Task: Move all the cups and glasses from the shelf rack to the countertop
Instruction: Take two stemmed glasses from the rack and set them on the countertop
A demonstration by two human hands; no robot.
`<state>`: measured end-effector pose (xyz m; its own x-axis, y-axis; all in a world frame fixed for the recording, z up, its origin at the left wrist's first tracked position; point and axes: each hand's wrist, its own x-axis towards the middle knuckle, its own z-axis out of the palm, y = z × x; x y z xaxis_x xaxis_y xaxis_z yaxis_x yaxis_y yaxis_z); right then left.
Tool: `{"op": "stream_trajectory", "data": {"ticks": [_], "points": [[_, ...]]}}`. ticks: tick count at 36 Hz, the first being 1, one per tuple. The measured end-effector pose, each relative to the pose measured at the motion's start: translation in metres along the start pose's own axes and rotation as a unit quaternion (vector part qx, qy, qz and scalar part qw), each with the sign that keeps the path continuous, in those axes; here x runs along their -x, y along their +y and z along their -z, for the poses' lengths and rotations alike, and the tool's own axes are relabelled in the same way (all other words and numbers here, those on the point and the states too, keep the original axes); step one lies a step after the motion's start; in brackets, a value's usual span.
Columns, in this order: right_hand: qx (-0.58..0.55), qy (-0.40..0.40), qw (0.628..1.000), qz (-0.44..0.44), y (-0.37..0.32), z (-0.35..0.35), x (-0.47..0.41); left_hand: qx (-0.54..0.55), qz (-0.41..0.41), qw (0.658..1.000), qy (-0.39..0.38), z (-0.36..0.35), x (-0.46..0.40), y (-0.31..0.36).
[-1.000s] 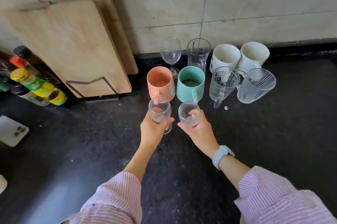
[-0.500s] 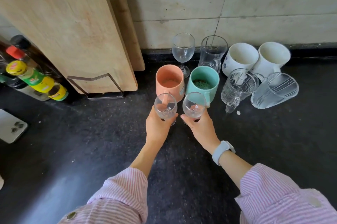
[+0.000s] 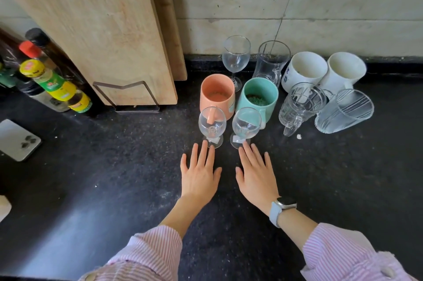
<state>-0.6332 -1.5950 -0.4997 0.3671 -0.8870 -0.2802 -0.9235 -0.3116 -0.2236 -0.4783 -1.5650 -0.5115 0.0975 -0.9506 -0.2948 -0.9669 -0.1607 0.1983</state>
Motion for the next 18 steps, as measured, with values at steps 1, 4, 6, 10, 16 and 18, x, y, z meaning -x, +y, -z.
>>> {"op": "stream_trajectory", "data": {"ticks": [1, 4, 6, 10, 16, 18], "points": [[0.001, -0.006, 1.0, 0.002, 0.0, 0.0, 0.0, -0.006, 0.001, 1.0, -0.007, 0.001, 0.0, 0.001], [0.003, -0.02, 1.0, 0.005, -0.001, 0.0, 0.001, -0.004, 0.008, 1.0, -0.014, 0.004, 0.003, 0.001], [0.005, -0.03, 1.0, 0.005, -0.004, 0.002, 0.003, 0.013, 0.023, 1.0, -0.008, 0.006, 0.009, -0.001], [0.008, -0.058, 0.998, 0.025, -0.017, 0.008, 0.013, 0.041, 0.068, 0.997, -0.004, 0.01, 0.036, -0.009], [-0.077, -0.07, 0.986, 0.13, -0.069, 0.026, 0.035, 0.054, 0.136, 0.988, 0.04, 0.03, 0.099, -0.046], [-0.091, -0.073, 0.977, 0.177, -0.096, 0.032, 0.044, 0.058, 0.167, 0.982, 0.071, 0.042, 0.127, -0.065]]}}
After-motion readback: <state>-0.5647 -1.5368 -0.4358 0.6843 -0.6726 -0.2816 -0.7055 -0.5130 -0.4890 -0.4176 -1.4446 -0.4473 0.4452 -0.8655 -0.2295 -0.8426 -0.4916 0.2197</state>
